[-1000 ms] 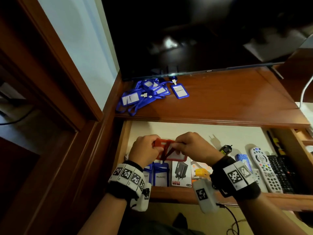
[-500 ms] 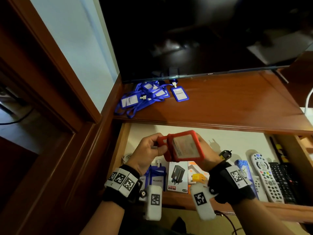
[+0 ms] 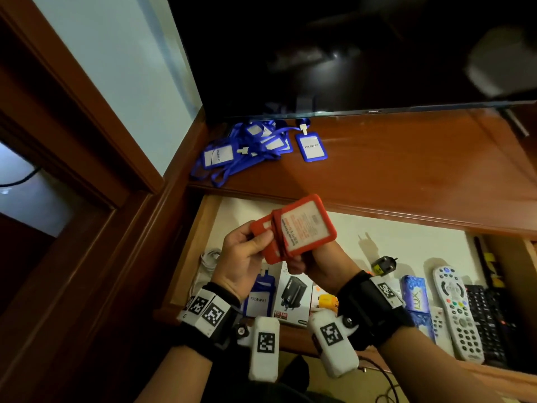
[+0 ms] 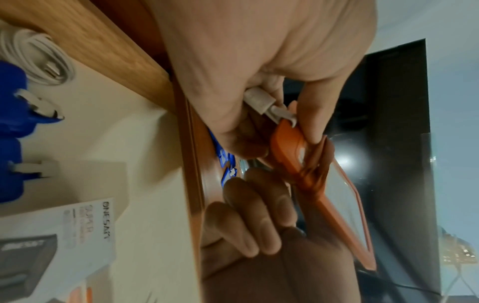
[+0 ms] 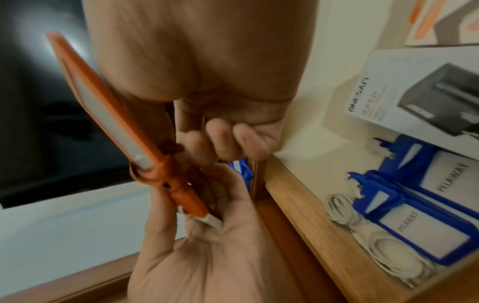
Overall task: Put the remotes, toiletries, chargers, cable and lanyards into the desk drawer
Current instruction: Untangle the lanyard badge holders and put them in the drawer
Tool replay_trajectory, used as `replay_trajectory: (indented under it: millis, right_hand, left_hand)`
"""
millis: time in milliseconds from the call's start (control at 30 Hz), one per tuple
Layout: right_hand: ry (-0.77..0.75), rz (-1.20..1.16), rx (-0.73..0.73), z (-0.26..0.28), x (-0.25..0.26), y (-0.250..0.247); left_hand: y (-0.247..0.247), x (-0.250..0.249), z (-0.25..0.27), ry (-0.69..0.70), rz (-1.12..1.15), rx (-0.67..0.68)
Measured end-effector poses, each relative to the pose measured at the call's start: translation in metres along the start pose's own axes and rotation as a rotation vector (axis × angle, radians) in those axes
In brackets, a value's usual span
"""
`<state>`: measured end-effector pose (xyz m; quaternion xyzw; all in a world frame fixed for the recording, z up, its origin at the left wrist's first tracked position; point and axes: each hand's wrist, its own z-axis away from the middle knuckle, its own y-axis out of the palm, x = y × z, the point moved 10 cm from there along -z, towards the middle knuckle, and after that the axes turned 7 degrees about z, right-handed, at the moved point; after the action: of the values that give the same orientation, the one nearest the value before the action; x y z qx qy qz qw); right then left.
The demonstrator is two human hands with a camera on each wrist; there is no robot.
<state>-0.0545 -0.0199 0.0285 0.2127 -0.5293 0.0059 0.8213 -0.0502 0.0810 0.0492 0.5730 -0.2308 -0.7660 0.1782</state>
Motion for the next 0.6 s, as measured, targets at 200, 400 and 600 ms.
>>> replay_trajectory:
  millis: [200,400,600]
  right_hand:
    - [0.129,0.056,0.055,-0.029,-0.024,-0.018]
    - [0.1,0.276,-0.415,-0.063,0.014,-0.117]
    - [0.042,0.538,-0.72,-0.116,0.066,-0.181]
  left_hand:
    - [-0.042,0.002,-0.026,-0.075,-0.069,-0.089]
    - [-0.101,0.004,-0.076,-0.309,-0.725,-0.042]
    - [-0.107,0.067,-0.103,-0.575,-1.59,0.42]
